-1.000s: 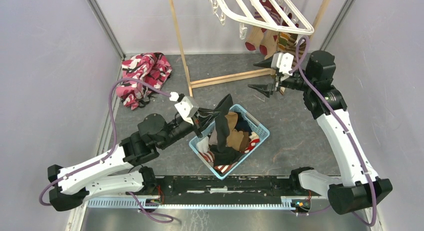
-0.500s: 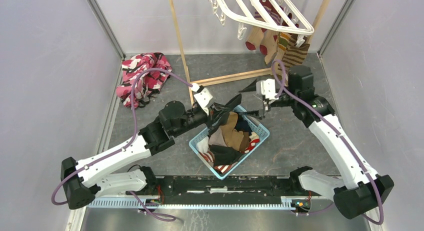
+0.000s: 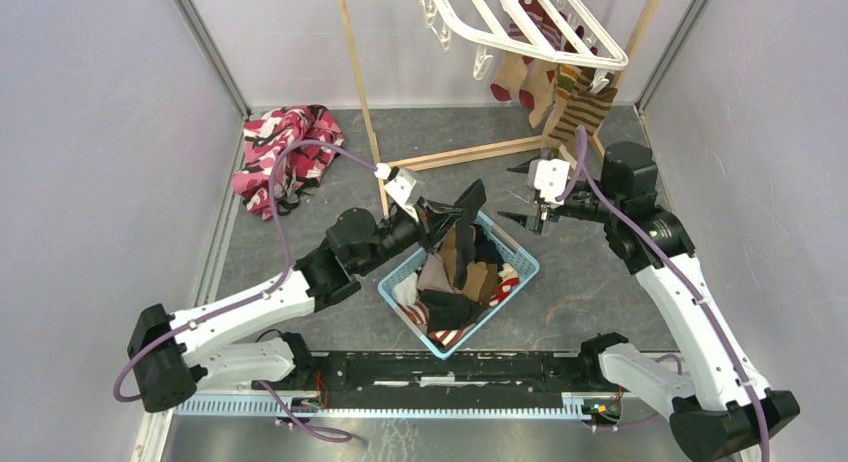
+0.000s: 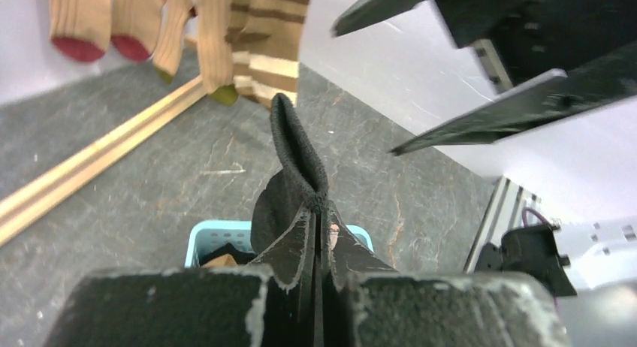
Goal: Clip the socks to the hanger
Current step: Pick up the sock from the bin.
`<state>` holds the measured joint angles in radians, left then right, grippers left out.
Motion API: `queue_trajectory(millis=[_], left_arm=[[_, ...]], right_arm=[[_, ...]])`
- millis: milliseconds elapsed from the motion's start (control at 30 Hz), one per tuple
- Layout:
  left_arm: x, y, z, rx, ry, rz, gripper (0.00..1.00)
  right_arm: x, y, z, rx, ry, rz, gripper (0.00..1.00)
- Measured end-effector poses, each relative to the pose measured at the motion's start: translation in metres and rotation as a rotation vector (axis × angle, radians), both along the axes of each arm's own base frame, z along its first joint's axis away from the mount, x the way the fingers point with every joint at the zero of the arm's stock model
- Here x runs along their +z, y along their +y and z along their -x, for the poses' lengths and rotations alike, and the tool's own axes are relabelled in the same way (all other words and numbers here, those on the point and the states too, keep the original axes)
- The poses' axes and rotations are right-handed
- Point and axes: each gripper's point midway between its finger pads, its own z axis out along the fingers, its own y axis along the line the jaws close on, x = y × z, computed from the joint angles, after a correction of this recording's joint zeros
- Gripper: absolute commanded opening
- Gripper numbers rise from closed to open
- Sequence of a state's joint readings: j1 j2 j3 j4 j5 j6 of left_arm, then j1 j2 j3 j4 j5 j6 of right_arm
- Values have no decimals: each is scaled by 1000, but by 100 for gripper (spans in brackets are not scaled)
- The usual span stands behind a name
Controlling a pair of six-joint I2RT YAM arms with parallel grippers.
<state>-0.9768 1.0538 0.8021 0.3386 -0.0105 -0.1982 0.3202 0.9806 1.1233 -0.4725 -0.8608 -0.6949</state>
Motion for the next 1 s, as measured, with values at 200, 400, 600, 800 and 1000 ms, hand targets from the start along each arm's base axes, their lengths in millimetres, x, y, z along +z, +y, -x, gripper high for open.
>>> queue_trajectory(millis=[200,400,600,800,1000], left_arm=[[-29,-7,-26,130,171,56,2],[-39,-21,-37,219,256,100,3],[-33,-35,-40,277,279,139,4],[-31,-44,-41,329,276,153,4],[-30,-48,-43,376,275,161,5]], right_arm=[[-16,1,9,19,63,-48,77],[-76,14,13,24,293,-85,71],[-70,25,3,-3,330,-166,68],[-65,30,-3,-35,359,-234,59],[-68,29,-14,-107,398,-276,43]])
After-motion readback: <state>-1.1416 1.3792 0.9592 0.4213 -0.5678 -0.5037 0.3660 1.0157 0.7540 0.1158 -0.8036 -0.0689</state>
